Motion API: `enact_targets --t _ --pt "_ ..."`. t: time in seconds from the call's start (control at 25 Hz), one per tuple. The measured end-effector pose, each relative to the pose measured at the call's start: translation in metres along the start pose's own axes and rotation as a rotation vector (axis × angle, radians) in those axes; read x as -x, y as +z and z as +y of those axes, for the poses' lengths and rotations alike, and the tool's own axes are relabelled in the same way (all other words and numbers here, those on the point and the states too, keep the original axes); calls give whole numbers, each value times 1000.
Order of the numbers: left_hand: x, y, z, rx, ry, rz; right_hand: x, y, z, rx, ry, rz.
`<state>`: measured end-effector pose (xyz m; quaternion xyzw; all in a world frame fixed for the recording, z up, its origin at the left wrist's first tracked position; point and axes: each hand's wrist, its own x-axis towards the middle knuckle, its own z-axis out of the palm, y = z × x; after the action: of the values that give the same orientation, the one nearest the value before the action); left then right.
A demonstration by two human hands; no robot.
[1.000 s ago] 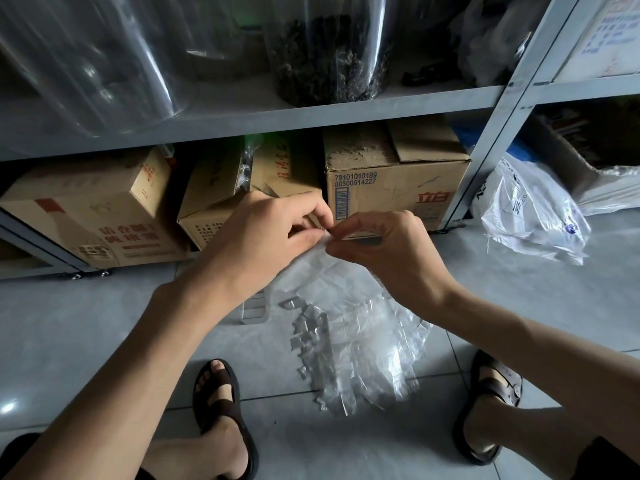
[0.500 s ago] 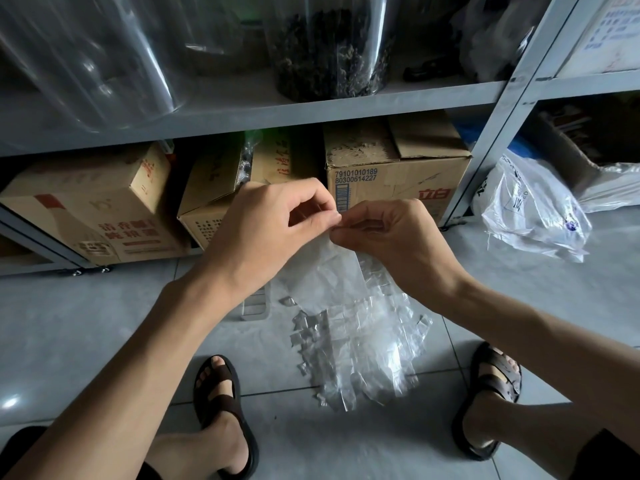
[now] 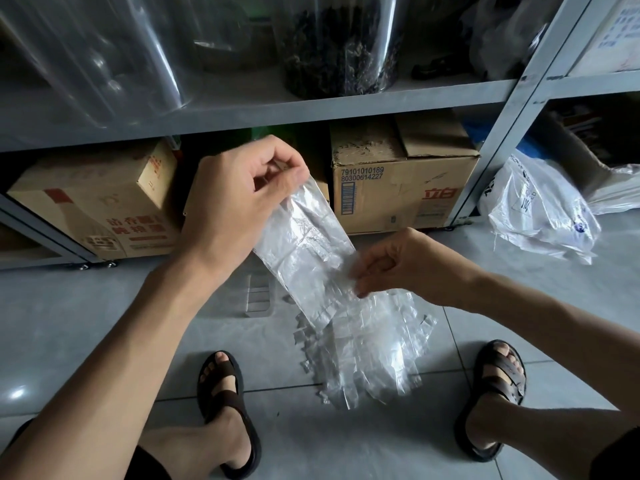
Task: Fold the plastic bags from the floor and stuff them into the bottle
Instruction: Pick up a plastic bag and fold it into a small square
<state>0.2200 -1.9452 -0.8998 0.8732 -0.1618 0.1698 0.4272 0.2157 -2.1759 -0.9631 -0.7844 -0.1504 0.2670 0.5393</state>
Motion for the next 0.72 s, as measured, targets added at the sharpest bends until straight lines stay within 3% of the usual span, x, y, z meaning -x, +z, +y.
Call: enact_targets --t 0.2,0.32,0.4,0.56,0.72 --pt "4 13 4 30 13 -184 3 4 -21 -251 -98 -39" --pt "5 18 3 62 -38 -248 3 11 -28 -308 -102 22" --pt "7 21 -2 163 -248 -226 2 12 -29 -353 -60 65" --pt "15 25 -4 618 -872 -281 2 2 -26 -558 50 113" --pt "21 28 0 796 -945 -326 0 -6 -23 -671 107 191"
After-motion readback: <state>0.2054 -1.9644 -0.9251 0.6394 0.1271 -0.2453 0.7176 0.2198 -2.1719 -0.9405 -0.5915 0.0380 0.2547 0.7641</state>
